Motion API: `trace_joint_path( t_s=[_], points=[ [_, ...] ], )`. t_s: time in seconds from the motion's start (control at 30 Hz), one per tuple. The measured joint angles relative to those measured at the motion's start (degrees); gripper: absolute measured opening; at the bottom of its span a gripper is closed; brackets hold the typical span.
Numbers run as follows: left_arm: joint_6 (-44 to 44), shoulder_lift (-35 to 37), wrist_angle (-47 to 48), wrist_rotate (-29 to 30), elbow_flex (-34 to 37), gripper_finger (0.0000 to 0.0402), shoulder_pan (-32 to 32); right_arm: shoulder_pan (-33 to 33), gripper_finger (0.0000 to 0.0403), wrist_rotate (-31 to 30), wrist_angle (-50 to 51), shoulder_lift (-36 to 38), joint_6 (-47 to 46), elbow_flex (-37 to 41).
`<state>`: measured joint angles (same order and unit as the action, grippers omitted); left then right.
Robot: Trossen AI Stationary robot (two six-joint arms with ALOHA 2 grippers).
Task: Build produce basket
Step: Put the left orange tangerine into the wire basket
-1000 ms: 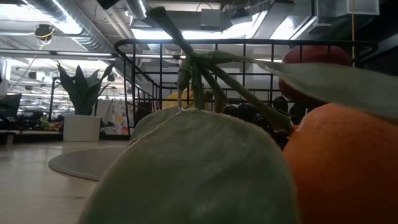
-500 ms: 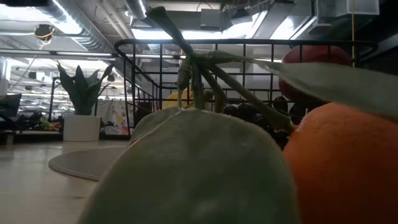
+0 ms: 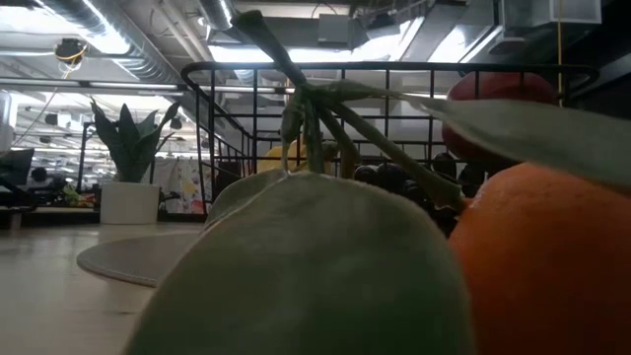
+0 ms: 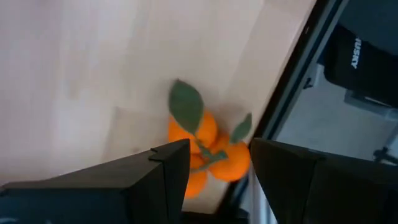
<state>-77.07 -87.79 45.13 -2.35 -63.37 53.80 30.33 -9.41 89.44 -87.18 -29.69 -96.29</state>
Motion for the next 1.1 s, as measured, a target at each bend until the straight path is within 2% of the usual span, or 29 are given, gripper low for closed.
trace_joint_path(
  t_s=[0.2,0.87,1.1],
  points=[
    [-6.4,-2.9,-3.8,-0.8,0.0,0.0158,2.2,0.0,0.0151,0.0,-0.5,0.0,-0.1,0.0],
    [-8.3,-3.6,0.1,0.9,0.0,0.0158,5.5,0.0,0.0151,0.0,-2.0,0.0,-0.2,0.0],
    [-8.3,-3.8,-1.0,7.4,0.0,0.0158,6.3,0.0,0.0151,0.0,-2.0,0.0,-0.4,0.0]
  ],
)
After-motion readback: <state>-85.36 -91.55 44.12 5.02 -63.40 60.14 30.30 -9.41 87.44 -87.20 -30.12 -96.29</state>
